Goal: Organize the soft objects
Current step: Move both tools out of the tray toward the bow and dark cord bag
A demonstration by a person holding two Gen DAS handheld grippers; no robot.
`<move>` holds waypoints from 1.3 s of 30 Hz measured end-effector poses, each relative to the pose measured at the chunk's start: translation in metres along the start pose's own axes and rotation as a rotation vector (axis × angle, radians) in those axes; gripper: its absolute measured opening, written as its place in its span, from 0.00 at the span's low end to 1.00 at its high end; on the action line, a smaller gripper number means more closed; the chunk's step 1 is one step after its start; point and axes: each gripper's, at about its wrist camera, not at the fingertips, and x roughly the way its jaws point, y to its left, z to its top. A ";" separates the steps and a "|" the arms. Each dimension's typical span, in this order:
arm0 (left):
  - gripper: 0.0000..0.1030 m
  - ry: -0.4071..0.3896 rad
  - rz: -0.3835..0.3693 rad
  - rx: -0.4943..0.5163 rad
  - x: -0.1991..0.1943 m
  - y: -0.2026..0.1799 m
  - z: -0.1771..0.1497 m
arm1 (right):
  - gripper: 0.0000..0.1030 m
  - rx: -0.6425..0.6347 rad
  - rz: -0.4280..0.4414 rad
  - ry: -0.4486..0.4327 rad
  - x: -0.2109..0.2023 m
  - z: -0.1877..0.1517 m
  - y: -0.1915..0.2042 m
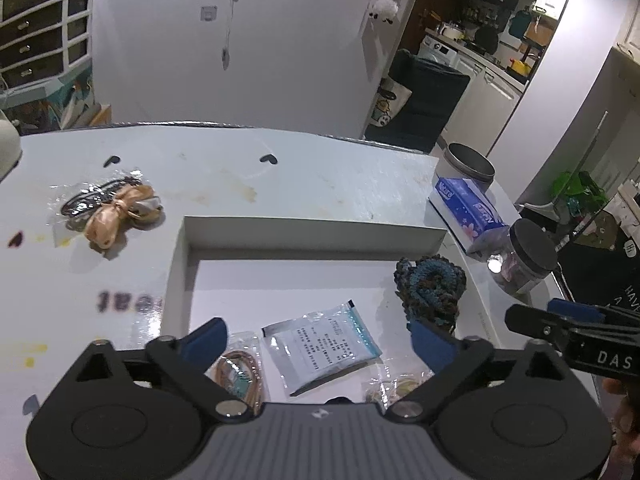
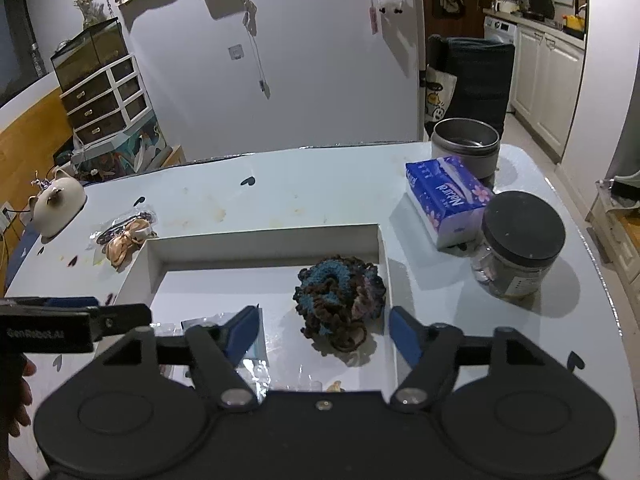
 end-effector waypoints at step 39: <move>1.00 -0.119 0.045 0.056 -0.063 0.132 0.020 | 1.00 0.027 -0.132 -0.133 -0.019 -0.006 0.105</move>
